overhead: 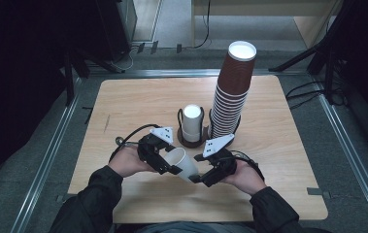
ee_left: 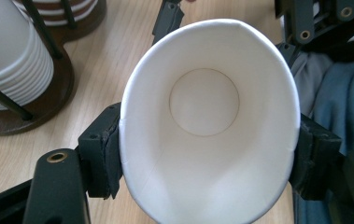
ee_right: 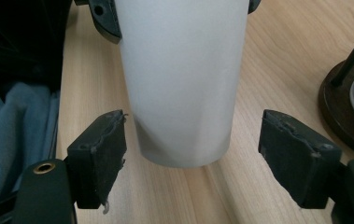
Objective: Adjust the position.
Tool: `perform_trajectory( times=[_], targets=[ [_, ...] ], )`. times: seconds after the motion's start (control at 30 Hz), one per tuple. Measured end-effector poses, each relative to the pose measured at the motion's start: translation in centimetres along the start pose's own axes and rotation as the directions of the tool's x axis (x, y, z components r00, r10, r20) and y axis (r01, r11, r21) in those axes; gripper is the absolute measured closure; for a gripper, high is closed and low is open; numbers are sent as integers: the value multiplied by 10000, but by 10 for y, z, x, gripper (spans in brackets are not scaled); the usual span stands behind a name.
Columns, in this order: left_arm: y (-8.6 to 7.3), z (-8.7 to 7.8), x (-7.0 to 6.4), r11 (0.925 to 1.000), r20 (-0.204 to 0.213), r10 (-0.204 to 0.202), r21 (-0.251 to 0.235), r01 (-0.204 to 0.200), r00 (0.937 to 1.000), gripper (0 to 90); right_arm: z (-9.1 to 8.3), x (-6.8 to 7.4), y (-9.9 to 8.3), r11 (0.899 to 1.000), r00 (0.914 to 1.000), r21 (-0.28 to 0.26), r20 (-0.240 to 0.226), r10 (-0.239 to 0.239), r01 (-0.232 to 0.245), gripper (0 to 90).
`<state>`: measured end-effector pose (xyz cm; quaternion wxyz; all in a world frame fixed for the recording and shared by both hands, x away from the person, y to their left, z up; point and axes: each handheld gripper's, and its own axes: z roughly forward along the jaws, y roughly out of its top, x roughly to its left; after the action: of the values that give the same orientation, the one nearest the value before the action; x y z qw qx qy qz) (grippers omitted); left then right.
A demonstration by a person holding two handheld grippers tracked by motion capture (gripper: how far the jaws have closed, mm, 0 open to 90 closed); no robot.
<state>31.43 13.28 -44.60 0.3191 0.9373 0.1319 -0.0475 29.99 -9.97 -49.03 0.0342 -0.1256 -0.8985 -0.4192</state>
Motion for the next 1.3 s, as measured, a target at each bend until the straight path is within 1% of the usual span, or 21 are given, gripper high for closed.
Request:
perform_trajectory(
  times=[0.07, 0.1, 0.17, 0.2, 0.23, 0.27, 0.4, 0.5, 0.7, 0.73, 0.8, 0.83, 0.93, 0.97, 1.03, 1.1, 1.13, 1.17, 1.23, 1.27, 1.3],
  targets=[
    [1, 3, 1, 9996, -41, -163, 242, 164, 9999, 264, 2, 1, 0, 9999, 10000, 132, -89, -23, 24, 238],
    [0, 5, 1, 9992, -187, -210, 337, 217, 9996, 264, 2, 1, 0, 9998, 10000, 152, -53, -84, 84, 238],
    [1, 8, 2, 9977, -341, -322, 588, 341, 9989, 264, 3, 2, 0, 9996, 10000, 270, -28, -35, 36, 238],
    [1, 8, 1, 9974, -461, -253, 665, 283, 9986, 264, 4, 1, 0, 9995, 9999, 290, 58, -138, 136, 238],
    [2, 9, 1, 9971, -454, -211, 727, 244, 9987, 265, 4, 2, -1, 9993, 10000, 370, 36, -55, 54, 237],
    [3, 10, 0, 9970, -484, -126, 763, 162, 9987, 265, 5, 1, -1, 9993, 9998, 345, 77, -157, 154, 238],
    [8, 13, -5, 9967, -455, 197, 800, -160, 9988, 265, 8, 2, -2, 9984, 9998, 535, 42, -187, 185, 238],
    [12, 15, -9, 9955, -395, 355, 893, -318, 9986, 265, 11, 3, -2, 9979, 9998, 625, 29, -195, 193, 238],
    [18, 19, -15, 9957, -362, 514, 792, -484, 9980, 260, 17, 7, -1, 9972, 9995, 687, -102, -301, 307, 274],
    [19, 19, -16, 9955, -329, 543, 796, -515, 9980, 258, 17, 7, -1, 9972, 9991, 617, -62, -418, 421, 299],
    [19, 20, -16, 9943, -293, 657, 863, -630, 9974, 254, 18, 9, 0, 9972, 9993, 658, -117, -343, 350, 318],
    [19, 21, -17, 9942, -289, 684, 845, -657, 9972, 253, 18, 8, 0, 9973, 9992, 627, -59, -390, 393, 332],
    [19, 21, -16, 9943, -261, 676, 841, -652, 9974, 246, 17, 8, 0, 9970, 9990, 635, -68, -448, 452, 341],
    [19, 21, -16, 9949, -243, 633, 807, -611, 9977, 240, 17, 8, 0, 9967, 9988, 645, -27, -491, 492, 342],
    [18, 21, -15, 9974, -106, 296, 666, -288, 9995, 220, 17, 8, 1, 9970, 9991, 639, -75, -426, 430, 341],
    [17, 20, -14, 9985, -45, 209, 515, -207, 9998, 204, 16, 8, 1, 9976, 9991, 561, -102, -401, 406, 341],
    [17, 20, -13, 9989, -51, 193, 427, -191, 9998, 193, 15, 8, 1, 9978, 9990, 511, -87, -428, 432, 340],
    [16, 19, -13, 9989, -182, 221, 430, -213, 9996, 163, 14, 8, 1, 9979, 9989, 460, -88, -451, 455, 340],
    [15, 16, -13, 9994, -478, 262, 222, -251, 9985, 103, 12, 8, 2, 9982, 9990, 432, -150, -416, 422, 340],
    [14, 14, -13, 9996, -533, 281, 68, -278, 9982, 50, 12, 8, 2, 9981, 9988, 380, -98, -486, 489, 340],
    [12, 12, -13, 9997, -531, 234, -52, -237, 9983, 21, 11, 8, 2, 9981, 9987, 361, -97, -496, 499, 340]
  ],
)
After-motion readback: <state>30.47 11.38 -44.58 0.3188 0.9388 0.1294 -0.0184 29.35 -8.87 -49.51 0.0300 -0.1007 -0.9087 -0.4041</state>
